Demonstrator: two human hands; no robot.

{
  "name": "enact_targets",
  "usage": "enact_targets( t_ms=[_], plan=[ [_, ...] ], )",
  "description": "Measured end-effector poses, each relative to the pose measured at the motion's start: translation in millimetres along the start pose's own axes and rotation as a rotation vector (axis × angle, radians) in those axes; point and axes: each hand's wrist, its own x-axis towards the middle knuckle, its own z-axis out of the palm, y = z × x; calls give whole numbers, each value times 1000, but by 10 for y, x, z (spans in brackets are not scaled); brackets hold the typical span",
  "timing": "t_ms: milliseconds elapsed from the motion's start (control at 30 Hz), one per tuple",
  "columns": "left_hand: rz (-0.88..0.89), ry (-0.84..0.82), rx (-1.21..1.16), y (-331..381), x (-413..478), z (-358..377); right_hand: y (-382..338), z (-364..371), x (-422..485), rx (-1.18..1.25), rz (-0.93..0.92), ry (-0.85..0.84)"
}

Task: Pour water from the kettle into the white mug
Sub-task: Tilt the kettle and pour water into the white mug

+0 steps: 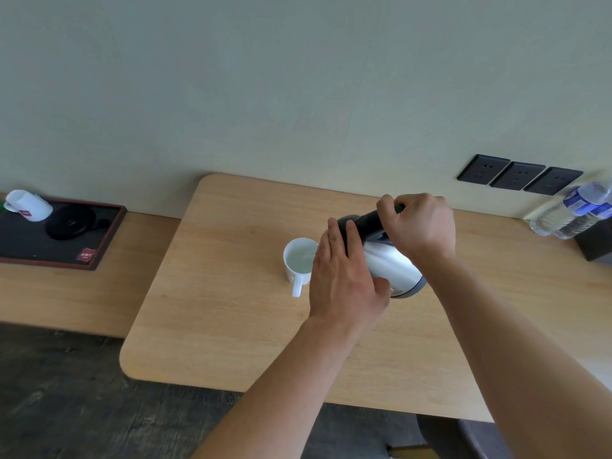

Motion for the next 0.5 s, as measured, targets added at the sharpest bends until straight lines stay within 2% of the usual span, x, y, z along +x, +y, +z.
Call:
enact_targets(
  t_ms=[267,500],
  plan=[
    [4,14,9,5,15,-2,11,-10,-10,29,12,7],
    [43,54,-18,60,23,-57,140,-24,-40,188,88,26]
  ],
)
